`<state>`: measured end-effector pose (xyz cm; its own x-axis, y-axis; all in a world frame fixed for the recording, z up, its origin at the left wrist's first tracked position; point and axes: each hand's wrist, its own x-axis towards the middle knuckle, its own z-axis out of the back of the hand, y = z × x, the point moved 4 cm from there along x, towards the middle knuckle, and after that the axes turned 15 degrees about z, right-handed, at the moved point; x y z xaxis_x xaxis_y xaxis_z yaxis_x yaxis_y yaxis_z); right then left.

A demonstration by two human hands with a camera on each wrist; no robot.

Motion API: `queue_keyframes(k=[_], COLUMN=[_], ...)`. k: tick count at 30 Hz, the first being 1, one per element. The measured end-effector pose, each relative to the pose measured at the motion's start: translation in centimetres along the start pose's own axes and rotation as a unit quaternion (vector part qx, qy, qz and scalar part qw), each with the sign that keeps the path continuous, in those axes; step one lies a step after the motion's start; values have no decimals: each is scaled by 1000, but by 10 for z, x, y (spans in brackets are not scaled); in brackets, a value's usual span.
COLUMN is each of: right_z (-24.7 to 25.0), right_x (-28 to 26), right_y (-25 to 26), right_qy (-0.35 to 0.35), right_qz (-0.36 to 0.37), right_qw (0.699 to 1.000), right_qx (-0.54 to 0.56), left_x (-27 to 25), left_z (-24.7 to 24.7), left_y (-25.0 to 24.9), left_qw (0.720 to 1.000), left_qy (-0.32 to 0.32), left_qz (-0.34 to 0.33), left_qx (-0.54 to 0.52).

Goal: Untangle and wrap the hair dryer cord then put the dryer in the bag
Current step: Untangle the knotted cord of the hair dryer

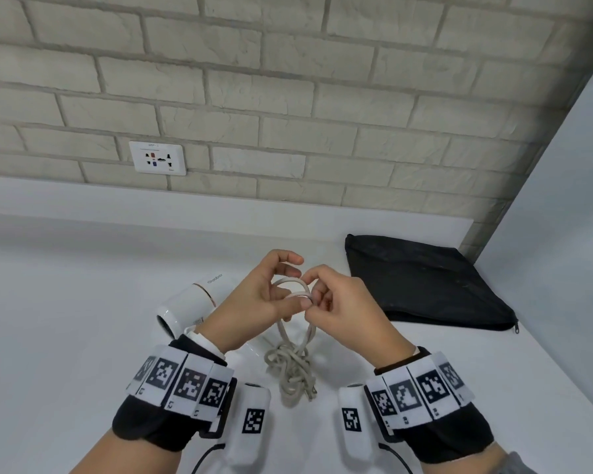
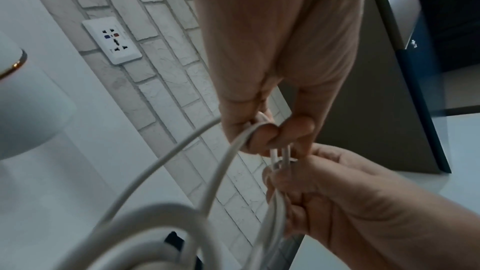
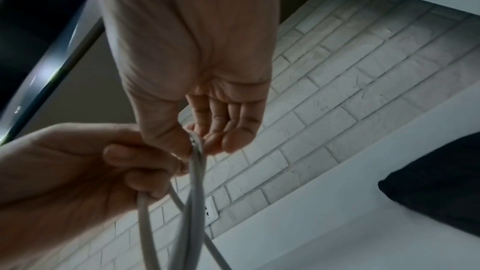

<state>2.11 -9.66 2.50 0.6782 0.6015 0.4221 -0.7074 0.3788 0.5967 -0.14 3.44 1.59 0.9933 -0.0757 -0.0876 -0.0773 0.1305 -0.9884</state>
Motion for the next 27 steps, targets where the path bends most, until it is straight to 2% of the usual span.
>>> queue_keyframes(k=[2,5,7,10,15,20,22,24,25,27], right_z=[-4,-5,-6,-6,-5,-4,-1,1,1,1], right_x=[-1,-2,-3,-5,-5,-6,-7,-10,-12,-15], right_y=[0,-5,-8,-9,-14,-13,-17,-21,-23,-29], right_qy=[14,26,25,21,-50,-89,-93,-82,-81,-112], right_qz=[0,-28,-43,-32,-25,23,17,-7,-21,-49], right_qw=[1000,998,996,999,998,996,993,983,967,903], right_qx=[-7,44,76,37,8,19,64,166,241,411], left_x=[2,1,1,2,7,12,12,11,12,13], left_z=[2,2,1,-1,1,18,22,27,30,40], left_y=[2,3,6,8,2,4,7,9,10,12], left_qw=[996,980,978,974,967,954,953,959,964,969], left_qy=[-65,-153,-168,-188,-199,-257,-265,-256,-249,-241], left_qz=[-10,-62,-70,-61,-85,-86,-82,-78,-71,-46], left_qx=[56,109,106,113,135,129,119,88,66,14])
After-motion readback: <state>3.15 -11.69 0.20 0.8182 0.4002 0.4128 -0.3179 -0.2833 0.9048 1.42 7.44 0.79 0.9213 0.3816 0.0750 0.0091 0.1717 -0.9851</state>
